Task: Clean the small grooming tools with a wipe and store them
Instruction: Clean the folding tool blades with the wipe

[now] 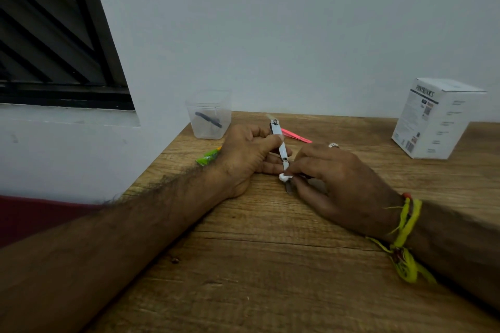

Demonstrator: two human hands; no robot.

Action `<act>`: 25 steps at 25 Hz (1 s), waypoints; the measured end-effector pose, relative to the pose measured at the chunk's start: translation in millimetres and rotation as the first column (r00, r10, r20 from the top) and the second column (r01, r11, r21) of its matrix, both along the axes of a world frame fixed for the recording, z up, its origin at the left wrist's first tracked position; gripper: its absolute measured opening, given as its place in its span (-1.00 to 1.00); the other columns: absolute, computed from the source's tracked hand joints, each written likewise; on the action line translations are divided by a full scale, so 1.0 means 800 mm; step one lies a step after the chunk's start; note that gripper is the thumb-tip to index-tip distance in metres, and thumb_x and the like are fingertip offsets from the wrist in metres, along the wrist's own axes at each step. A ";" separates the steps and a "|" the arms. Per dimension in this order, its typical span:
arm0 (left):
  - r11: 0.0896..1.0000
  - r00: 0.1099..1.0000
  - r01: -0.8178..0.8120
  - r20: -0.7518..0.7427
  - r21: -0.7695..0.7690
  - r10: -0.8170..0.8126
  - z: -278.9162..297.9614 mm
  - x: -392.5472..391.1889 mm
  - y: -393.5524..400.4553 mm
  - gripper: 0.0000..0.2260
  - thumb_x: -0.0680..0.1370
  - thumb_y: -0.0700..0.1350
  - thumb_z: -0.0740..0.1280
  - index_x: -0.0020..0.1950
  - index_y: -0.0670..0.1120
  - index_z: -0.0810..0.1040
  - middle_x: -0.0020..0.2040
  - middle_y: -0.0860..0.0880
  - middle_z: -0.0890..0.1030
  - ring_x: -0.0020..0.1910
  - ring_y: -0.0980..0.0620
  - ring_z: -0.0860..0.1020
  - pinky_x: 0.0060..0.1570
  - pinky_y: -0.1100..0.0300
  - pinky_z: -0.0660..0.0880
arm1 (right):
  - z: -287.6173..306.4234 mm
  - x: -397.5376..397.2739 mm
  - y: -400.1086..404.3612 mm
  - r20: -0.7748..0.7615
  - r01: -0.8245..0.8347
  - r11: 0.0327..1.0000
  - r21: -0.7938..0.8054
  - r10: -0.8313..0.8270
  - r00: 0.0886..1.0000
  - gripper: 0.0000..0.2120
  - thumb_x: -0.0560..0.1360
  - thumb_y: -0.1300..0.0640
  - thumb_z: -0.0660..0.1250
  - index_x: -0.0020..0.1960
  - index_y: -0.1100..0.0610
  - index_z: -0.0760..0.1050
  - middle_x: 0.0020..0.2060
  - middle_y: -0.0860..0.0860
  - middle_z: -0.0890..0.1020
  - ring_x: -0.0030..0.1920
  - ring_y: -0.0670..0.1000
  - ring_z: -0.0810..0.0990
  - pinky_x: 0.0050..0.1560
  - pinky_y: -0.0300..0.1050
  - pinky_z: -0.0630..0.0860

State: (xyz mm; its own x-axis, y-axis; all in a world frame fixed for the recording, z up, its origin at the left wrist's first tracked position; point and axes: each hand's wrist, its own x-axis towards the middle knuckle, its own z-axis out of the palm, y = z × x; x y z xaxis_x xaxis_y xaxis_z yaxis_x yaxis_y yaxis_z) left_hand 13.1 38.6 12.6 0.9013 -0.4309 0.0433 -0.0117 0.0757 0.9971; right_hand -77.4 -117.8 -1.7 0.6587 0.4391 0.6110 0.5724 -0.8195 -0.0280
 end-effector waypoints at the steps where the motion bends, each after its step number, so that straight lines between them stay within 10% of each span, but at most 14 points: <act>1: 1.000 1.000 -0.005 0.006 0.002 0.005 0.000 0.001 0.001 -0.92 0.59 -0.27 0.35 -0.01 -0.29 0.56 -0.25 -0.20 0.69 -0.46 -0.02 0.65 -0.47 0.21 0.59 | 0.000 0.000 0.000 -0.018 -0.017 1.000 0.004 0.017 1.000 -0.87 0.47 0.24 0.40 0.00 0.16 0.66 -0.04 -0.02 0.64 -0.02 -0.17 0.49 0.05 -0.37 0.34; 15: 1.000 1.000 0.017 0.013 -0.020 -0.016 -0.001 0.005 0.003 -0.95 0.60 -0.27 0.35 -0.04 -0.24 0.57 -0.17 -0.25 0.69 -0.38 -0.06 0.66 -0.34 0.11 0.65 | 0.001 -0.002 0.002 -0.151 -0.096 0.994 0.053 0.103 0.983 -0.90 0.46 0.22 0.41 -0.05 0.11 0.66 -0.19 -0.08 0.62 -0.18 -0.12 0.56 -0.15 -0.10 0.52; 25: 0.967 0.979 0.163 -0.085 -0.196 -0.183 0.011 -0.018 0.007 -0.81 0.63 -0.33 0.22 0.22 -0.20 0.48 -0.09 -0.12 0.69 -0.26 -0.04 0.68 -0.44 0.17 0.56 | 0.005 0.020 -0.015 0.188 0.054 0.793 0.607 -0.209 0.960 -0.88 0.45 0.35 0.44 -0.07 0.17 0.67 -0.27 -0.02 0.63 -0.26 -0.03 0.57 -0.28 -0.09 0.51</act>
State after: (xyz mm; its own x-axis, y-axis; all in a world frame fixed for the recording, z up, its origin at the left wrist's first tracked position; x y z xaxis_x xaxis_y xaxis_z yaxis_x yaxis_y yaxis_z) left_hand -0.9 44.6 21.3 0.8176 -0.5735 0.0500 0.1189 0.2532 0.9601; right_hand -61.1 -129.7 2.4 0.4870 -0.1392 0.8623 0.5127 -0.7536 -0.4112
